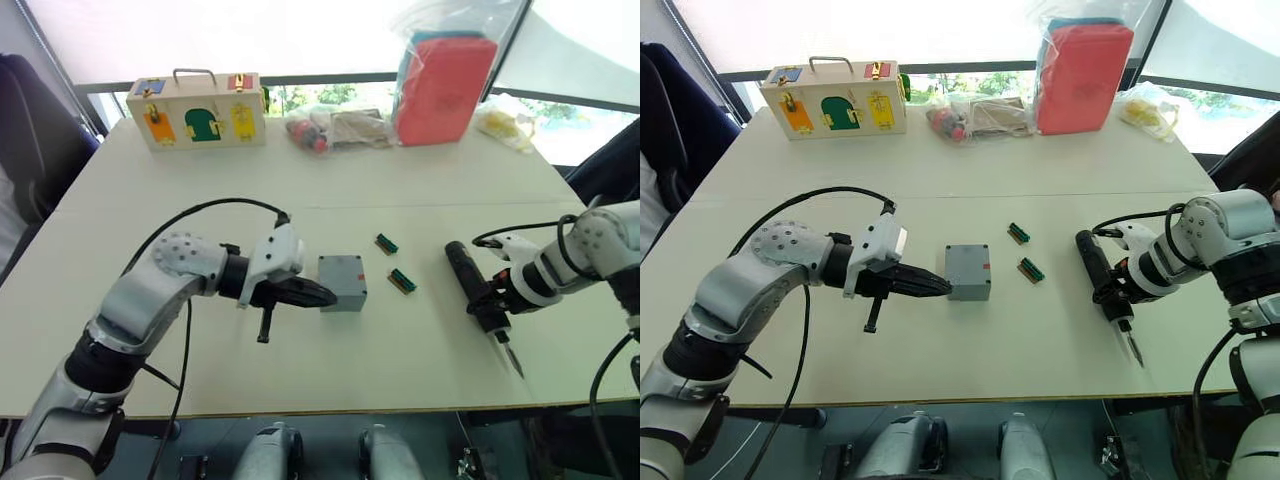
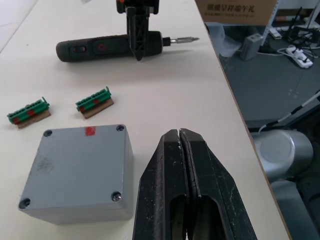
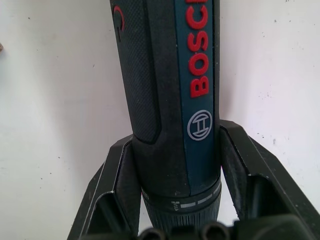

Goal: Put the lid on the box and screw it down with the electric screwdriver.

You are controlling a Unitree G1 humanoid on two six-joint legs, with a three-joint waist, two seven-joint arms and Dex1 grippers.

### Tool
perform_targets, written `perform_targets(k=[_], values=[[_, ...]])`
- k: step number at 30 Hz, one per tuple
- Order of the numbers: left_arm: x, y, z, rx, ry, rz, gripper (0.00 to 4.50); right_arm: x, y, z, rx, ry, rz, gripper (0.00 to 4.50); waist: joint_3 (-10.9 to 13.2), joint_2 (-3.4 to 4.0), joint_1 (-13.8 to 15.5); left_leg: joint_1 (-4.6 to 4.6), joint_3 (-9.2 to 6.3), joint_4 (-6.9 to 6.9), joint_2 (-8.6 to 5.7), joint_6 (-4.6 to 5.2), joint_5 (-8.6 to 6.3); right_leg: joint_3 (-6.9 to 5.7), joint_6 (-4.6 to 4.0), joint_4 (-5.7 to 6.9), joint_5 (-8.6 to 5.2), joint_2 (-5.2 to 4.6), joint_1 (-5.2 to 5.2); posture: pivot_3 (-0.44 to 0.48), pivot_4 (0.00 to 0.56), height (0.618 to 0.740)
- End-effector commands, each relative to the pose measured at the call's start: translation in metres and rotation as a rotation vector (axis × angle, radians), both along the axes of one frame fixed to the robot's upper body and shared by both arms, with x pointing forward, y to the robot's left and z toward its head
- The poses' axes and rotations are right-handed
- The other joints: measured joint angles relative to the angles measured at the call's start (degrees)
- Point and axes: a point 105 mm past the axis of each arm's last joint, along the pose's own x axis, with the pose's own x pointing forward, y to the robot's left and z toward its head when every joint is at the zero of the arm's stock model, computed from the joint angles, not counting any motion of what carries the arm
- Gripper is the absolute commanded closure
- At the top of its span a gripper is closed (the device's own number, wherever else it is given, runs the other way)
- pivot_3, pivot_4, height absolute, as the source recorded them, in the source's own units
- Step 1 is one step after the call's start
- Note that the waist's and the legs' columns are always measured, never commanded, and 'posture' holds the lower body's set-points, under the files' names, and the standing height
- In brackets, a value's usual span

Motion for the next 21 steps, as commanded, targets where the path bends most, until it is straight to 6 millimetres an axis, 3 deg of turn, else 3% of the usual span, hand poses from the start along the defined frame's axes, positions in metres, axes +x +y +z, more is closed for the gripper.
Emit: perform_targets(k=[1,4,6,8,9,11,12,15,18,21], values=[[0.007,0.009,0.008,-0.026,-0.008,0.044,4.50,0.011,-0.004,0.004,0.033,-0.040,-0.079,2.72,-0.06,-0.09,-0.10,0.00,0.00,0.00,0.00,0.00,0.00,0.00,0.00,-0.01,0.00,0.00,0.01,0.000,0.150,0.740],[0.020,0.023,0.006,-0.022,0.006,0.106,4.50,0.048,-0.011,0.048,0.082,-0.282,-0.168,2.72,-0.05,-0.13,-0.44,0.04,0.03,0.00,0.00,-0.01,0.00,0.07,-0.13,-0.03,0.01,0.02,0.01,0.000,0.150,0.740],[0.028,0.031,0.004,-0.020,0.031,0.148,4.50,0.075,-0.013,0.098,0.128,-0.558,-0.183,2.72,0.26,0.39,-0.25,0.02,0.07,0.00,-0.01,-0.01,0.01,0.10,-0.07,-0.01,0.05,0.03,-0.07,0.000,0.150,0.740],[0.033,0.033,0.003,-0.038,0.066,0.162,4.50,0.095,-0.001,0.154,0.236,-0.923,-0.153,2.72,0.45,0.76,0.02,-0.19,0.25,-0.06,-0.12,-0.05,0.04,0.18,0.09,0.14,0.13,0.07,-0.43,0.000,0.150,0.740],[0.035,0.032,0.003,-0.051,0.081,0.165,4.50,0.096,0.008,0.178,0.276,-1.100,-0.108,2.72,0.45,0.74,0.19,-0.29,0.28,-0.09,-0.11,-0.19,0.13,0.19,0.15,0.19,0.13,0.17,-0.55,0.000,0.150,0.740],[0.041,0.032,0.002,-0.060,0.088,0.178,4.50,0.086,0.032,0.202,0.351,-1.331,-0.004,2.72,0.41,0.72,0.24,-0.61,0.19,-0.10,0.16,-0.49,0.31,0.10,0.17,0.22,0.11,0.45,-0.76,0.000,0.150,0.740],[0.044,0.031,0.002,-0.061,0.087,0.183,4.50,0.078,0.045,0.206,0.396,-1.393,0.051,2.72,0.39,0.68,0.28,-0.94,0.20,-0.10,0.18,-0.53,0.34,0.13,0.19,0.38,0.10,0.52,-1.20,0.000,0.150,0.740],[0.056,0.027,0.004,-0.076,0.077,0.209,4.50,0.050,0.089,0.205,0.627,-1.491,0.181,2.72,0.37,0.63,0.27,-1.00,0.06,-0.01,0.21,-0.55,0.36,0.10,0.22,0.71,0.07,0.60,-1.26,0.000,0.150,0.740],[0.061,0.018,0.006,-0.083,0.077,0.193,4.50,0.033,0.126,0.181,0.685,-1.494,0.304,2.72,0.37,0.63,0.25,-1.00,0.15,0.18,0.13,-0.54,0.38,0.17,0.25,0.75,0.08,0.53,-1.18,0.000,0.150,0.740],[0.062,0.008,0.003,-0.058,0.058,0.161,4.50,0.026,0.146,0.158,0.697,-1.486,0.347,2.72,0.37,0.63,0.26,-0.87,0.16,0.31,0.06,-0.08,0.25,0.22,0.41,0.83,0.20,0.50,-1.02,0.000,0.150,0.740]])
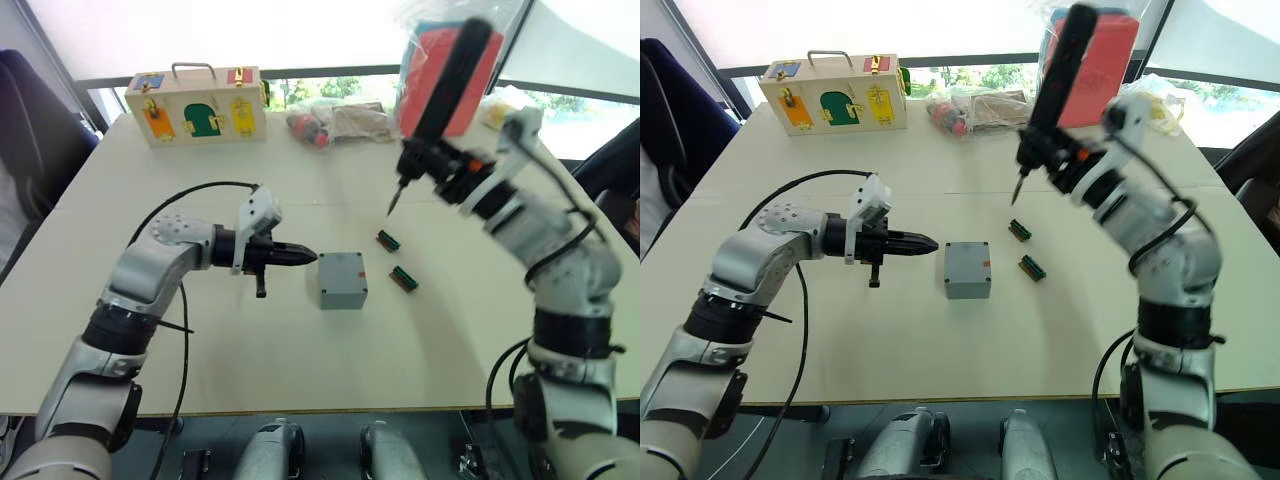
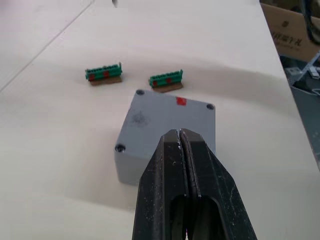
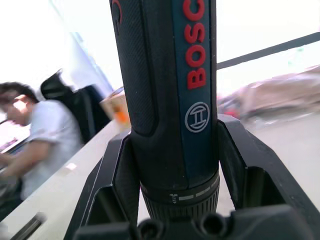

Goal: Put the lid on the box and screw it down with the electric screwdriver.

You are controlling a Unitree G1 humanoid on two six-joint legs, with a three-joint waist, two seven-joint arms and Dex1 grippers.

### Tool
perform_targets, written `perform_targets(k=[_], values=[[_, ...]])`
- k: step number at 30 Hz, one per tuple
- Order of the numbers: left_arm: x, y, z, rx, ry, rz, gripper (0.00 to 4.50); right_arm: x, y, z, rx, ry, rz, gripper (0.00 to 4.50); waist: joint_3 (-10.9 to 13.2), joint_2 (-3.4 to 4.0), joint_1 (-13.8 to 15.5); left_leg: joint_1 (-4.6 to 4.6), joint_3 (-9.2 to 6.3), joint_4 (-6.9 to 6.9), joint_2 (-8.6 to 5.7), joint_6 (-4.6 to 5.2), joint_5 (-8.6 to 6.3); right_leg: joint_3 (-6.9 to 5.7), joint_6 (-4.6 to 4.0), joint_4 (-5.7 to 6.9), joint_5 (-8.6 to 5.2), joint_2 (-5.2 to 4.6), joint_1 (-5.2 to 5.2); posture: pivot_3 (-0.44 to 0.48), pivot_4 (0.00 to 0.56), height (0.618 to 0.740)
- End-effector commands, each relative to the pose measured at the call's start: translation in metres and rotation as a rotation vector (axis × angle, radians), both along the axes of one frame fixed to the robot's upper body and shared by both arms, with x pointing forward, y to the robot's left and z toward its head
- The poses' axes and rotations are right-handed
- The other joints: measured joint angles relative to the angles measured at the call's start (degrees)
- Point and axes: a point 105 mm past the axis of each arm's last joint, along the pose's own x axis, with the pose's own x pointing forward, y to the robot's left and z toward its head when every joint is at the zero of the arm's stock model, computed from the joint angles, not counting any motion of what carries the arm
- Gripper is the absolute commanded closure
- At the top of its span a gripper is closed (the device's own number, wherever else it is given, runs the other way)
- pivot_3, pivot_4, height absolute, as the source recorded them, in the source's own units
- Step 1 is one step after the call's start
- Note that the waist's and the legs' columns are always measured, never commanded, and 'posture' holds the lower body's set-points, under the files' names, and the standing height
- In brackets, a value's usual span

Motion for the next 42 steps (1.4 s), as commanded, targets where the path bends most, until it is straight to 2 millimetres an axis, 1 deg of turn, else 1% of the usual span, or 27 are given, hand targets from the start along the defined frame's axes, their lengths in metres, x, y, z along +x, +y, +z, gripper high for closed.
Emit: perform_targets(k=[1,4,5,6,12,15,17,25,31,34,38,41,42], values=[[0.002,-0.010,0.002,0.034,-0.057,-0.040,4.50,-0.018,0.016,0.017,0.003,-0.160,0.029,2.72,0.00,0.00,-0.03,0.03,0.00,0.03,-0.01,0.01,0.00,0.02,0.00,0.02,0.00,0.00,0.00,0.000,0.150,0.740],[0.003,-0.019,-0.005,0.059,-0.074,-0.056,4.50,-0.019,0.024,0.006,-0.001,-0.157,0.033,2.72,0.00,0.00,-0.02,0.01,-0.03,0.04,0.00,-0.01,0.01,0.01,0.00,0.06,-0.01,0.02,-0.04,0.000,0.150,0.740],[0.005,-0.021,-0.008,0.063,-0.078,-0.056,4.50,-0.018,0.025,0.004,-0.002,-0.155,0.032,2.72,0.00,0.00,-0.14,0.00,-0.03,0.04,0.00,-0.19,0.11,0.01,0.00,0.06,-0.01,0.03,-0.05,0.000,0.150,0.740],[0.007,-0.024,-0.011,0.067,-0.081,-0.052,4.50,-0.018,0.025,0.002,-0.007,-0.154,0.031,2.72,0.00,0.00,-0.13,-0.02,-0.03,0.03,0.00,-0.34,0.20,0.02,0.00,0.03,-0.01,0.03,-0.07,0.000,0.150,0.740],[0.014,-0.034,-0.022,0.066,-0.081,-0.030,4.50,-0.018,0.025,-0.007,-0.043,-0.145,0.019,2.72,0.00,0.00,-0.12,-0.02,-0.01,0.02,0.00,-0.33,0.20,0.03,0.00,0.02,-0.01,0.04,-0.07,0.000,0.150,0.740],[0.016,-0.036,-0.034,0.120,-0.098,-0.031,4.50,-0.017,0.024,-0.010,-0.060,-0.138,0.014,2.72,0.00,0.00,-0.16,-0.01,-0.01,0.02,0.01,-0.32,0.20,0.03,0.00,0.03,-0.01,0.04,-0.07,0.000,0.150,0.740],[0.016,-0.037,-0.039,0.132,-0.096,-0.035,4.50,-0.018,0.024,-0.012,-0.069,-0.135,0.013,2.72,0.00,0.00,-0.14,-0.01,-0.01,0.02,0.01,-0.33,0.20,0.03,0.00,0.03,-0.01,0.04,-0.07,0.000,0.150,0.740],[0.014,-0.040,-0.040,0.120,-0.090,-0.043,4.50,-0.016,0.029,-0.022,-0.079,-0.115,0.018,2.72,0.00,0.00,-0.14,-0.01,-0.01,0.02,0.01,-0.33,0.20,0.03,0.00,0.03,-0.01,0.04,-0.06,0.000,0.150,0.740],[0.012,-0.039,-0.040,0.118,-0.087,-0.043,4.50,-0.016,0.033,-0.033,-0.111,-0.110,0.013,2.72,-0.01,-0.01,-0.16,0.00,-0.01,0.02,0.01,-0.33,0.20,0.03,0.00,0.04,-0.01,0.04,-0.06,0.000,0.150,0.740],[0.011,-0.039,-0.041,0.119,-0.084,-0.042,4.50,-0.013,0.031,-0.045,-0.161,-0.115,-0.012,2.72,-0.02,-0.02,-0.17,0.01,-0.01,0.02,0.01,-0.33,0.20,0.04,0.00,0.04,-0.01,0.04,-0.05,0.000,0.150,0.740],[0.009,-0.037,-0.044,0.128,-0.079,-0.040,4.50,-0.009,0.028,-0.069,-0.189,-0.061,-0.058,2.72,-0.12,-0.13,-0.13,0.08,-0.01,0.02,0.01,-0.33,0.20,0.03,0.00,0.04,-0.01,0.05,0.02,0.000,0.150,0.740],[0.007,-0.037,-0.047,0.132,-0.072,-0.042,4.50,-0.008,0.027,-0.085,-0.180,-0.005,-0.086,2.72,-0.14,-0.16,-0.13,0.44,-0.02,0.01,0.01,-0.22,0.13,0.03,-0.01,0.01,-0.02,0.05,0.42,0.000,0.150,0.740],[0.007,-0.037,-0.047,0.132,-0.071,-0.043,4.50,-0.008,0.027,-0.088,-0.175,0.008,-0.092,2.72,-0.16,-0.19,-0.10,0.86,-0.02,-0.12,0.01,0.00,0.00,0.03,-0.01,-0.10,-0.03,0.05,0.82,0.000,0.150,0.740]])
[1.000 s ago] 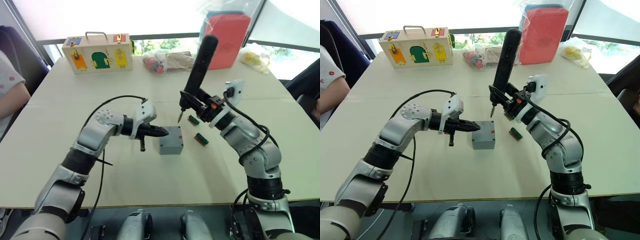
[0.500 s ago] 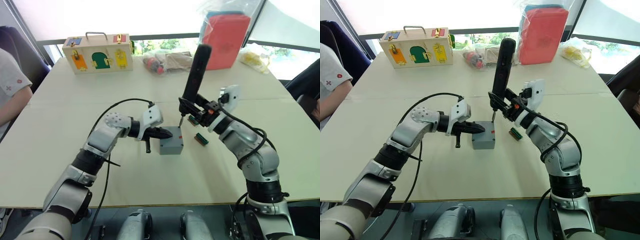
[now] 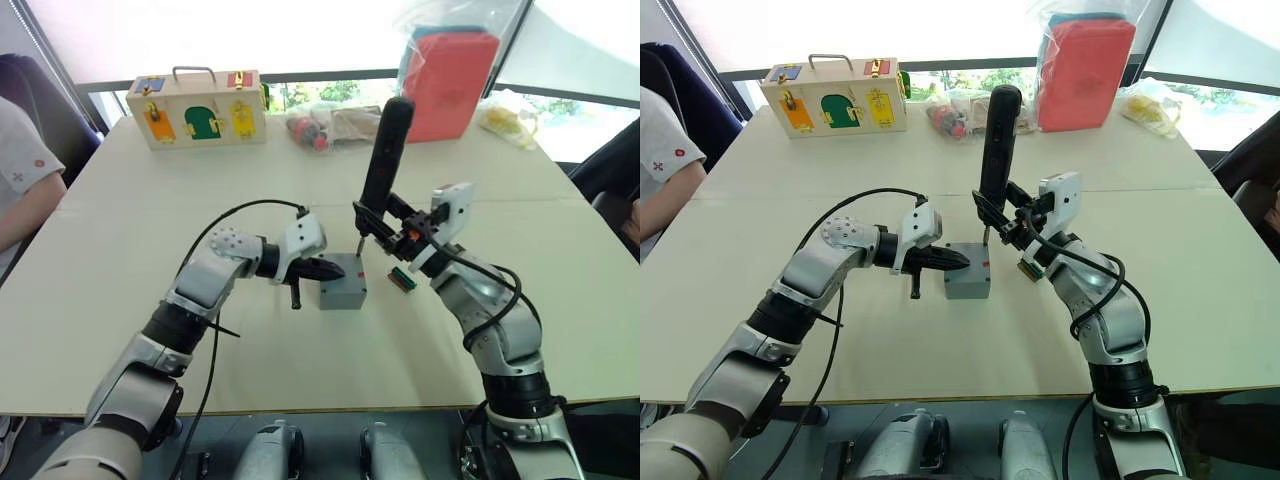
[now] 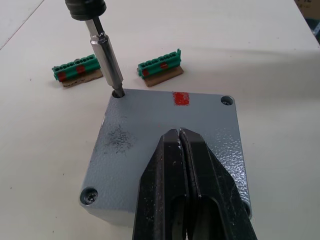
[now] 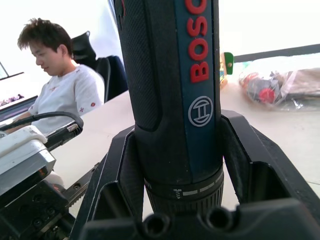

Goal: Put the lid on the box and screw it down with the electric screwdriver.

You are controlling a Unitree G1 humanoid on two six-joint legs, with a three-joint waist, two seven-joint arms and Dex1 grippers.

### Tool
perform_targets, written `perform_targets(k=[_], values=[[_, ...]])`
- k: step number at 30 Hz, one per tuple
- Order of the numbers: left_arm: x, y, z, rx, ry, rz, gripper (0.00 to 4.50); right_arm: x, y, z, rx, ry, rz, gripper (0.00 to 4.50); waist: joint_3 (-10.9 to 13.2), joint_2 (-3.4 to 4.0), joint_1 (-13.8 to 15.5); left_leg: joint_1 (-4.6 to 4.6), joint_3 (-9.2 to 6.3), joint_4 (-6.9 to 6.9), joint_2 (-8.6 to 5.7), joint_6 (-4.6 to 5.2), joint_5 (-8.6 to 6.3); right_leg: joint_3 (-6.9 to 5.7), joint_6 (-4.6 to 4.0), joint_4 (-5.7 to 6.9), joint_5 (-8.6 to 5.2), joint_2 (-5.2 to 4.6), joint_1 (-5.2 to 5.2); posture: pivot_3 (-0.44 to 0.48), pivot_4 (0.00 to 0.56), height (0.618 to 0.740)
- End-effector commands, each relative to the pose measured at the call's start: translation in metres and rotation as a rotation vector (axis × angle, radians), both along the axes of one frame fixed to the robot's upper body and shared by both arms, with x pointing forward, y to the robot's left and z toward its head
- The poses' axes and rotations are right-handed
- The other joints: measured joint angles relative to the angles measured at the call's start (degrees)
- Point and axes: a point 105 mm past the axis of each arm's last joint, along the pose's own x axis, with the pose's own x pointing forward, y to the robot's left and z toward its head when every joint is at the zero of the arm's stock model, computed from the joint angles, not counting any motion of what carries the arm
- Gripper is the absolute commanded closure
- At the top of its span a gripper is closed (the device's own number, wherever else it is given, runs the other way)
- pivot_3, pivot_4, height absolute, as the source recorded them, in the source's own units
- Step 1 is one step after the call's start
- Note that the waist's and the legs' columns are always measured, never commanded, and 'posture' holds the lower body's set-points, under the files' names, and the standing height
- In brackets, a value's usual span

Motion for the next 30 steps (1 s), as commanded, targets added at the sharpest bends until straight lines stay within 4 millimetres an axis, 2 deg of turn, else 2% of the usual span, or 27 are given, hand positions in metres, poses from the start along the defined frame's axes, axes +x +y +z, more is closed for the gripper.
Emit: perform_targets(k=[1,7,14,20,25,30], values=[[-0.003,0.001,-0.002,0.019,-0.002,-0.004,4.50,0.005,-0.004,-0.033,-0.023,0.119,-0.048,2.72,-0.04,-0.07,0.07,0.25,0.00,-0.05,0.00,0.06,-0.04,0.00,-0.03,-0.03,-0.02,0.00,0.23,0.000,0.150,0.740],[-0.005,0.000,-0.007,0.027,0.010,-0.003,4.50,0.006,-0.003,-0.044,-0.030,0.142,-0.083,2.72,-0.21,-0.17,0.01,0.50,-0.02,-0.09,0.00,0.07,-0.07,0.03,-0.10,0.00,-0.09,-0.02,0.41,0.000,0.150,0.740],[-0.006,0.002,-0.012,0.032,0.024,0.003,4.50,0.018,-0.008,-0.031,-0.012,0.087,-0.142,2.72,-0.33,-0.28,0.07,0.59,-0.02,-0.10,0.00,0.06,-0.08,0.04,-0.14,0.00,-0.11,-0.06,0.46,0.000,0.150,0.740],[-0.011,0.002,-0.015,0.040,0.036,-0.007,4.50,0.018,-0.006,-0.027,-0.016,0.047,-0.149,2.72,-0.33,-0.28,0.16,0.60,-0.02,-0.10,-0.04,0.05,-0.08,0.04,-0.19,0.00,-0.14,-0.14,0.46,0.000,0.150,0.740],[-0.013,0.002,-0.017,0.045,0.038,-0.005,4.50,0.016,-0.002,-0.038,-0.047,0.066,-0.133,2.72,-0.33,-0.28,0.19,0.63,-0.03,-0.11,-0.07,0.05,-0.09,0.04,-0.24,0.00,-0.17,-0.19,0.46,0.000,0.150,0.740],[-0.016,0.003,-0.020,0.049,0.045,-0.002,4.50,0.018,-0.007,-0.060,-0.069,0.155,-0.151,2.72,-0.37,-0.32,0.18,0.89,-0.03,-0.19,-0.07,0.05,-0.10,0.04,-0.30,-0.03,-0.20,-0.22,0.70,0.000,0.150,0.740]])
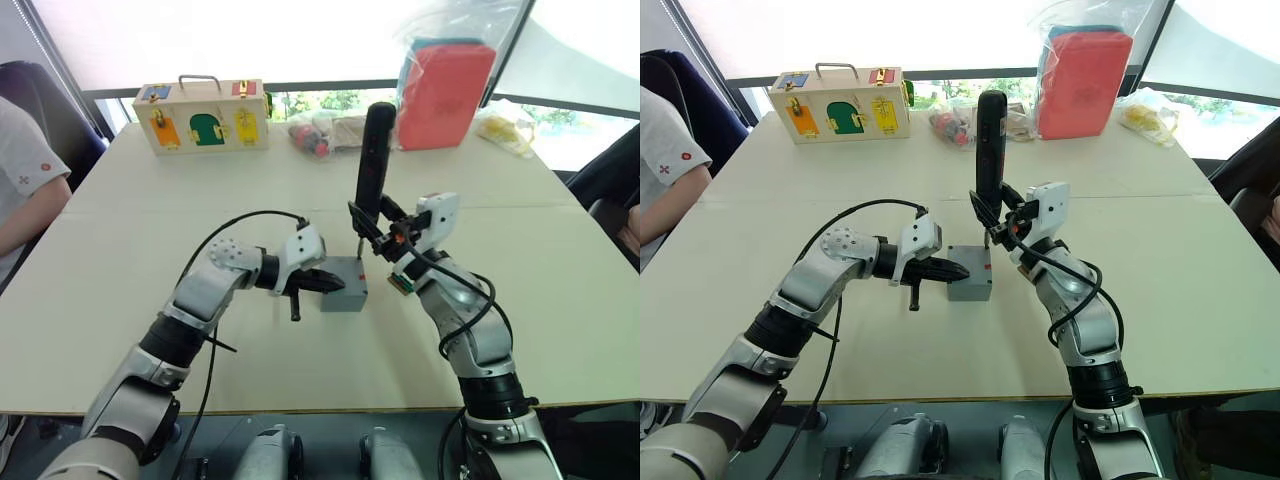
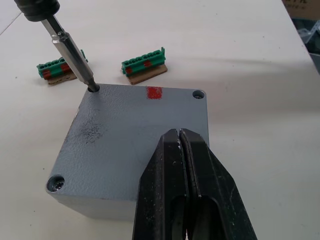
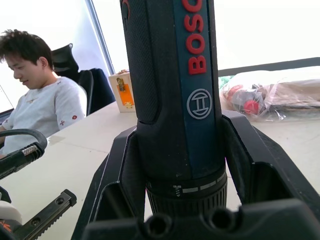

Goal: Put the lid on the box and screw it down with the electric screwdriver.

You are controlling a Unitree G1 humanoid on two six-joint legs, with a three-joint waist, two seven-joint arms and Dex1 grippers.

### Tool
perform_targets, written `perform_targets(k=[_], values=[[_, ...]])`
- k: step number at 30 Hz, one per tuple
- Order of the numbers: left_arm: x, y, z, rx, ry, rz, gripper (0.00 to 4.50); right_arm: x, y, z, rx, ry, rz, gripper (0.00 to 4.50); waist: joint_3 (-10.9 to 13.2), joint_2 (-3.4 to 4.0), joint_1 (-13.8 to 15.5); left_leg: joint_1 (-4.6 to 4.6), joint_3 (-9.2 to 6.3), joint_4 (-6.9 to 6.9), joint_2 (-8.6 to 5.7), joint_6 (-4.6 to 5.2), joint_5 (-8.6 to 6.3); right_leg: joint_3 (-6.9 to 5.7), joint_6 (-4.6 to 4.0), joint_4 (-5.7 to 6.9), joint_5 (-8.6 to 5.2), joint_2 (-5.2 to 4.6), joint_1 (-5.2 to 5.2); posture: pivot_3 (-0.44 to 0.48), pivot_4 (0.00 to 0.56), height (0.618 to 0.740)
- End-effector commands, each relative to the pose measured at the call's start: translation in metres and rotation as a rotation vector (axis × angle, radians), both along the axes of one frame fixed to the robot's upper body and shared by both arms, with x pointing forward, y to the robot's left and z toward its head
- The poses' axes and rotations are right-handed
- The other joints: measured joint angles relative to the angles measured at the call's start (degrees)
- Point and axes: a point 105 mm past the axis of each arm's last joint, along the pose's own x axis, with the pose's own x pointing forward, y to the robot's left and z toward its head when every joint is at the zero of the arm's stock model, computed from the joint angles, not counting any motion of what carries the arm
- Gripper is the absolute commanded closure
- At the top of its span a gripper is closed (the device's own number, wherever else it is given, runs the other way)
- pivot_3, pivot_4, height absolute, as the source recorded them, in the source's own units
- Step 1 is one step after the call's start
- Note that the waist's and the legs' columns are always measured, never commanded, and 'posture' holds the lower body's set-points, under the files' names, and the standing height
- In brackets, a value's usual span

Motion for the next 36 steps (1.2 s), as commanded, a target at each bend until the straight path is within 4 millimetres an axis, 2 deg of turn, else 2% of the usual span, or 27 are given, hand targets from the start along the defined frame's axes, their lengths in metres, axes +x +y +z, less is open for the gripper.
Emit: perform_targets(k=[1,16,25,36], values=[[-0.004,0.003,-0.012,0.047,0.019,0.004,4.50,0.007,-0.014,-0.048,-0.063,0.181,-0.069,2.72,-0.03,-0.03,0.00,0.14,-0.02,-0.04,0.00,0.01,-0.02,0.00,-0.04,-0.07,-0.02,-0.02,0.13,0.000,0.150,0.740],[-0.003,0.001,-0.011,0.042,0.024,0.005,4.50,0.016,-0.020,-0.064,-0.075,0.235,-0.126,2.72,-1.02,-0.25,0.01,0.20,-0.31,-0.24,-0.01,-0.14,-0.16,-0.09,-0.22,-0.52,-0.11,-0.29,0.13,0.000,0.150,0.740],[-0.004,0.002,-0.013,0.037,0.036,0.010,4.50,0.003,-0.020,-0.066,-0.071,0.174,-0.122,2.72,-1.21,-0.25,0.10,0.21,-0.33,-0.36,-0.09,-0.12,-0.20,-0.10,-0.24,-0.66,-0.12,-0.40,0.17,0.000,0.150,0.740],[-0.004,0.006,-0.017,0.044,0.047,0.025,4.50,-0.003,-0.029,-0.094,-0.108,0.241,-0.176,2.72,-1.88,-0.35,0.10,0.33,-0.33,-0.69,-0.19,-0.13,-0.19,-0.10,-0.30,-0.82,-0.15,-0.52,0.22,0.000,0.150,0.740]])
